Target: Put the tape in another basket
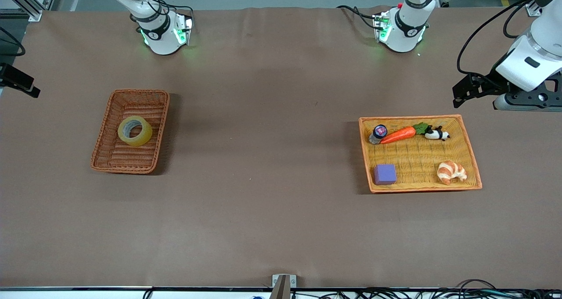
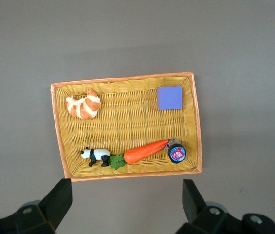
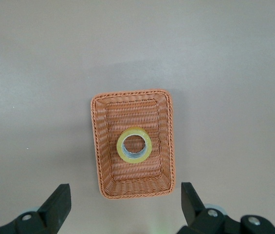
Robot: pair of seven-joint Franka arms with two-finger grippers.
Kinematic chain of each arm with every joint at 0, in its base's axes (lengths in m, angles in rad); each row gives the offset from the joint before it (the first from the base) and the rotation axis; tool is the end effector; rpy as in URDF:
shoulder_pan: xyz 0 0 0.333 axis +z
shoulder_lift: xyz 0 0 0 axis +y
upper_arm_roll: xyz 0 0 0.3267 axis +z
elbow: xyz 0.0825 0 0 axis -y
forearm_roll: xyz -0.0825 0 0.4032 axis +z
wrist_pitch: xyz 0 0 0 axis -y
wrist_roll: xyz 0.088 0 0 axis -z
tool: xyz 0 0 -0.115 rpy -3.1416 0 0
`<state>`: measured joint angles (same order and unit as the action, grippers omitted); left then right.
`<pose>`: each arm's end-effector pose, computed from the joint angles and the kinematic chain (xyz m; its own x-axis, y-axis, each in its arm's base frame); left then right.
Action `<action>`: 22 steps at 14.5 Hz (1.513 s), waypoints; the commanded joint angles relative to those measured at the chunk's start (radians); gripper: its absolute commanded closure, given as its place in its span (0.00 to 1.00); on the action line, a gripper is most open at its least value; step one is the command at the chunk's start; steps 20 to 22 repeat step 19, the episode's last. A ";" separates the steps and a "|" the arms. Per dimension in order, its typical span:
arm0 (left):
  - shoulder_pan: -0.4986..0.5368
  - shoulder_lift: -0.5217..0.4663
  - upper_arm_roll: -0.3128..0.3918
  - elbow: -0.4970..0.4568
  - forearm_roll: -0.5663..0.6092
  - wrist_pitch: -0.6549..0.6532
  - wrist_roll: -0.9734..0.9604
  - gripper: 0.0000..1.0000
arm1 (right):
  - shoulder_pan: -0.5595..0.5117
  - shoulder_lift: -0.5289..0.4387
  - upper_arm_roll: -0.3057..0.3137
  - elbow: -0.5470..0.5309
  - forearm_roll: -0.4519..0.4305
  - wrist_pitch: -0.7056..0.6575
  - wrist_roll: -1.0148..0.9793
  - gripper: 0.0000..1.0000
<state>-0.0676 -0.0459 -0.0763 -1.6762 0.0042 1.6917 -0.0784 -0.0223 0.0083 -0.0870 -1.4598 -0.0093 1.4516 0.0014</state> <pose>0.5638 -0.0822 0.6121 0.9959 -0.0658 0.0616 -0.0658 -0.9978 -0.0029 0.5604 -0.0624 0.6660 0.9936 -0.1116 -0.0164 -0.1114 -0.9937 0.0100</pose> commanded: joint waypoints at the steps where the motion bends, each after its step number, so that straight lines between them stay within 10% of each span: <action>1: 0.002 -0.005 -0.007 0.004 0.000 -0.004 -0.012 0.00 | -0.001 -0.007 -0.003 -0.007 0.012 0.003 0.019 0.00; 22: 0.002 0.000 -0.007 0.004 0.000 -0.001 -0.014 0.00 | -0.001 -0.027 0.000 -0.071 0.025 0.081 -0.055 0.00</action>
